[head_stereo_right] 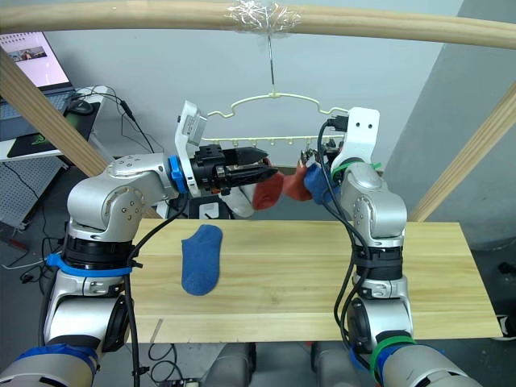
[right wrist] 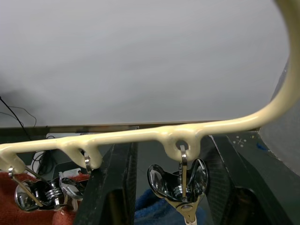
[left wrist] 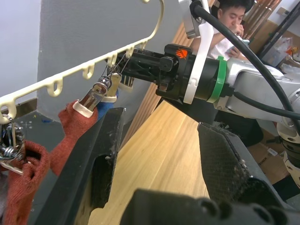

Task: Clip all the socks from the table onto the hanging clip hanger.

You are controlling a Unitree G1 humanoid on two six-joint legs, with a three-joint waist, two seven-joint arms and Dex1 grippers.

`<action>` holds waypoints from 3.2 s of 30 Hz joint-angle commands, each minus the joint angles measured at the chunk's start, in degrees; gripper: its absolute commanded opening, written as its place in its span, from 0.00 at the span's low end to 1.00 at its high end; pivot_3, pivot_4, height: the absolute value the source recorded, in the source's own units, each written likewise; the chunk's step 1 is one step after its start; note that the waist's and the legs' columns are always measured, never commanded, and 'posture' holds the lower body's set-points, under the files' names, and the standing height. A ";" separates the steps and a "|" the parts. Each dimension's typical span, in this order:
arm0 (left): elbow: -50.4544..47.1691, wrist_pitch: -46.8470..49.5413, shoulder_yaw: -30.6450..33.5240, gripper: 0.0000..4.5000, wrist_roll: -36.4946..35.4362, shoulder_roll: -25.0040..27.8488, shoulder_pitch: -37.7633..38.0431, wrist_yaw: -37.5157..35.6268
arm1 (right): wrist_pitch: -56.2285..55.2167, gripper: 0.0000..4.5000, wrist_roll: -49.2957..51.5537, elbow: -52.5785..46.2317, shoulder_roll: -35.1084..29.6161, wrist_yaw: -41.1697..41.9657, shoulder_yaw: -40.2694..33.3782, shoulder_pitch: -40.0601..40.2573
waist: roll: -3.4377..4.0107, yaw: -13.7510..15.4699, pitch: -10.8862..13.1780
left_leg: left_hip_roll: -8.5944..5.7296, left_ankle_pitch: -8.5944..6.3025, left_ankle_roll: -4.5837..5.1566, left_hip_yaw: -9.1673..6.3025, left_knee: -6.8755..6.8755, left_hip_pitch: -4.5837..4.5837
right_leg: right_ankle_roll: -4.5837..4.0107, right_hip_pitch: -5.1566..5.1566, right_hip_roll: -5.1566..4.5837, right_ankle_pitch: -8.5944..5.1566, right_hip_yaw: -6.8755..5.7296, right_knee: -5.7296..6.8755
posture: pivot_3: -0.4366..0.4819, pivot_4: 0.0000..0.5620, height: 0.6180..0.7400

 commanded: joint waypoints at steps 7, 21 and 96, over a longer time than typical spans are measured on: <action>-1.16 -2.06 -0.26 0.62 0.77 0.08 0.08 0.46 | -1.09 0.01 -0.20 -1.11 -0.67 -0.93 -0.32 -1.64 | 0.00 0.00 0.00 | 0.00 0.00 0.00 0.00 0.00 0.00 | 0.00 0.00 0.00 0.00 0.00 -0.01 | 0.61 0.37 1.00; 13.94 -13.00 -4.19 1.00 17.21 4.47 10.08 7.01 | -0.37 0.00 0.00 -1.98 -0.84 -1.42 -0.23 -1.21 | 0.00 0.05 0.00 | 0.00 0.00 0.00 0.01 -0.01 0.00 | 0.00 -0.01 0.00 0.00 0.00 -0.01 | 0.61 0.37 1.00; 31.30 -21.24 -7.01 0.01 21.59 -21.31 -4.86 -1.40 | 8.05 0.00 4.85 -6.91 2.93 -4.45 -6.18 -5.45 | 0.00 -0.23 0.01 | -0.01 0.00 0.01 0.02 -0.04 -0.04 | 0.00 -0.02 0.00 0.00 -0.01 -0.06 | 0.54 0.39 1.00</action>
